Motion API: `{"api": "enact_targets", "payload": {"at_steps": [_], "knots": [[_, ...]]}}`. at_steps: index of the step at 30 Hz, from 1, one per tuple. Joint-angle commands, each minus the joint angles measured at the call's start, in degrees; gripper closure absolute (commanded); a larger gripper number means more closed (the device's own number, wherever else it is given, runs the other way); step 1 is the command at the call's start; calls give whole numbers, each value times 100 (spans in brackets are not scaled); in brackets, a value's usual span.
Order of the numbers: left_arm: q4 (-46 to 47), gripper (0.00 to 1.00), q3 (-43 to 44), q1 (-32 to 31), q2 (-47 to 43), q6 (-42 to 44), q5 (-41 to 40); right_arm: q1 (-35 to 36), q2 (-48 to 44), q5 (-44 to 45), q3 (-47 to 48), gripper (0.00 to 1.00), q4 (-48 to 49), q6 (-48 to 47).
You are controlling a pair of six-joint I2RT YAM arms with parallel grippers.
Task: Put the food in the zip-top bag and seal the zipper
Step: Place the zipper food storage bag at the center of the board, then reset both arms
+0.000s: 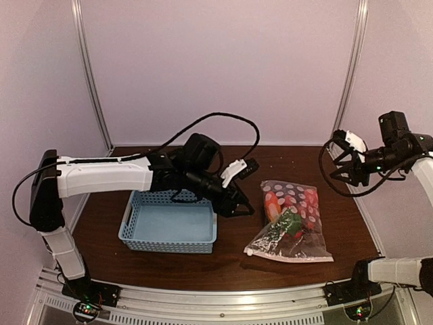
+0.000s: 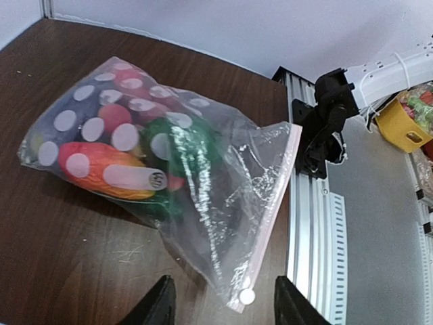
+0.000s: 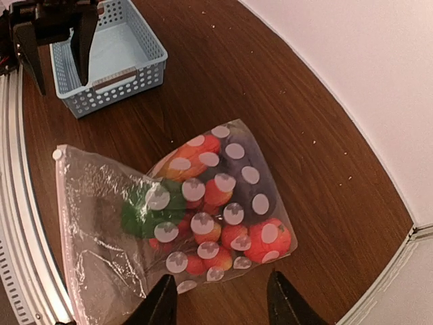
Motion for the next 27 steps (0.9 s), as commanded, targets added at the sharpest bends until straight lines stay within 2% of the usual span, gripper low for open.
{"api": "enact_targets", "payload": {"at_steps": [1,4,7,8,9,10,15,17,19,21,22,27], "knots": [[-55,42,-74,189,-1015,238,-1025,-39,-49,-663,961,44,-62,625],[-32,30,-288,335,-1462,102,-2116,-47,134,-638,837,41,1227,2217],[-58,19,-675,417,-1950,-63,-3821,-46,284,59,318,36,2674,3575],[-71,15,-870,468,-2138,-148,-4173,-46,323,342,170,13,3025,3924],[-82,10,-1049,542,-2332,-211,-4396,-42,362,598,71,4,3302,4196],[-76,4,-1223,618,-2557,-251,-4602,-39,401,863,29,1,3500,4375],[7,2,-1990,1074,-3665,-376,-5796,-47,290,2515,-96,1,4371,4986],[10,2,-2231,1186,-3946,-157,-6930,-46,247,2812,-133,0,4513,5063],[-417,2,-2165,1300,-3895,-57,-8098,-42,201,2929,-174,0,4573,5082],[-816,2,-2026,1663,-3842,-241,-8212,-43,105,2949,-290,0,4651,5084],[-697,2,-2123,1779,-3956,-254,-8042,-39,58,2918,-338,1,4686,5084],[1475,3,-3520,1886,-5146,389,-6590,-41,129,2692,-367,0,4589,5110]]}}
